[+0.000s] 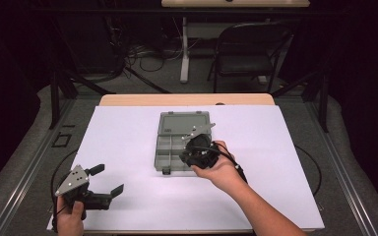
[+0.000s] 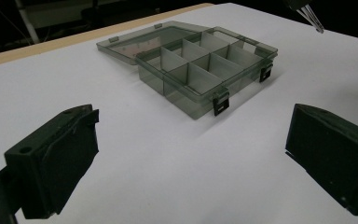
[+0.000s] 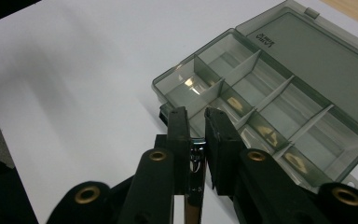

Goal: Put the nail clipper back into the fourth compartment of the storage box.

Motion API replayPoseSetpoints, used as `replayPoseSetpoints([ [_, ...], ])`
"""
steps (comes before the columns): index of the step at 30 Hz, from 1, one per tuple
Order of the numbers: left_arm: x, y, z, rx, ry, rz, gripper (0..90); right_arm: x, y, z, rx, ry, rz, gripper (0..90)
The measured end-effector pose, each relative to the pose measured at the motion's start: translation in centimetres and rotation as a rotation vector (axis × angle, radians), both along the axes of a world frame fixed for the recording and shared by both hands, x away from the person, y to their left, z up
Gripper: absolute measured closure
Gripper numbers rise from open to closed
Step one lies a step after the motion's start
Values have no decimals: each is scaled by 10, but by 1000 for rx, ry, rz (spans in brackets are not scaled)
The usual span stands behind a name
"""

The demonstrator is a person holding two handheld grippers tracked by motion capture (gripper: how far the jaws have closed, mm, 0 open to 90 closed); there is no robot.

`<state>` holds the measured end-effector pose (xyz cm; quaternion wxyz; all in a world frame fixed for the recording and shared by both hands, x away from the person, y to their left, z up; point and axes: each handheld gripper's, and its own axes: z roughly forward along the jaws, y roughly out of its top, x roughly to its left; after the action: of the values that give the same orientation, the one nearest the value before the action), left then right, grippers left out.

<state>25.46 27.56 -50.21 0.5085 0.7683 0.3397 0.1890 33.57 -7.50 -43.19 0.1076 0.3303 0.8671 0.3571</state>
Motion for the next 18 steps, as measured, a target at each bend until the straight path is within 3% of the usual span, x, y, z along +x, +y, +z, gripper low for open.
replayPoseSetpoints([
  [18,0,0,0,1,0,1,22,19,-3,21,14,-9,-29,808],
])
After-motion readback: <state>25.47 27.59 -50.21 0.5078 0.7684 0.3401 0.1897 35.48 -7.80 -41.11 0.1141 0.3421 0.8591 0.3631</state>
